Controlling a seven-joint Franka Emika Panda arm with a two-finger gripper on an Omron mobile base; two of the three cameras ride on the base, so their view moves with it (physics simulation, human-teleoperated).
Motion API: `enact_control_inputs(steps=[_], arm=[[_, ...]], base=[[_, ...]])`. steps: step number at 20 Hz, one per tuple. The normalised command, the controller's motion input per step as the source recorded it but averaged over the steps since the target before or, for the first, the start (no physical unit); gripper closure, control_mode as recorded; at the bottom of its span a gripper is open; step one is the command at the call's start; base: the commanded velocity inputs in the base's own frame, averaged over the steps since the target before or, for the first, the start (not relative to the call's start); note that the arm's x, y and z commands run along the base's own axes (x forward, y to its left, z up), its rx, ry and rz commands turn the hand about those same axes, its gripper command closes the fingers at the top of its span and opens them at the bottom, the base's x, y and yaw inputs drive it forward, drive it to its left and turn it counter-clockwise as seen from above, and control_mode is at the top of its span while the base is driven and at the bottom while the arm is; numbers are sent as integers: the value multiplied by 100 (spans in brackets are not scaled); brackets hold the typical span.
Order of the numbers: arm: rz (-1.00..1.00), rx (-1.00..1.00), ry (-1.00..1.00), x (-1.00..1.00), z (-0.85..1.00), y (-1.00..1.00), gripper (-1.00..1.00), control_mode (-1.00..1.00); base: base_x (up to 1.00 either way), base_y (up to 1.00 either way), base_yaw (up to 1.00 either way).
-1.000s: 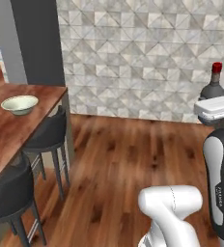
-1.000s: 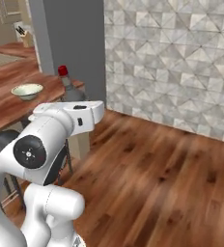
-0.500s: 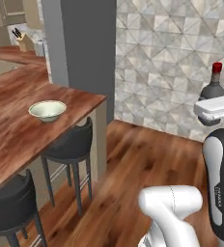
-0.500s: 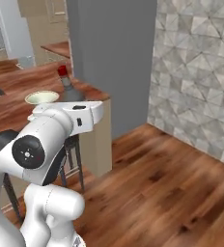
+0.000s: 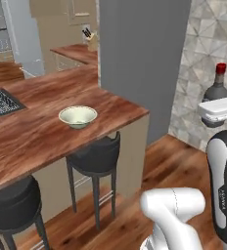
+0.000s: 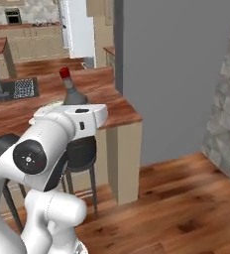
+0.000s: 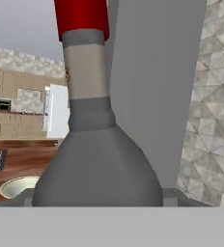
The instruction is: There is a bowl on the dining counter. Grab a lemon wedge from the fridge and place it in the bowl. Then get the liquor bottle and glass cup from the cabinet and place them next to the bowl.
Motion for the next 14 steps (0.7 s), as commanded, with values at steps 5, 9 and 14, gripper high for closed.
enact_control_inputs(steps=[5,9,14], arm=[[0,0,0,0,0,0,100,100],[0,0,0,0,0,0,100,100],[0,0,0,0,0,0,100,100]], base=[[81,-42,60],[79,-45,56],[72,-39,52]])
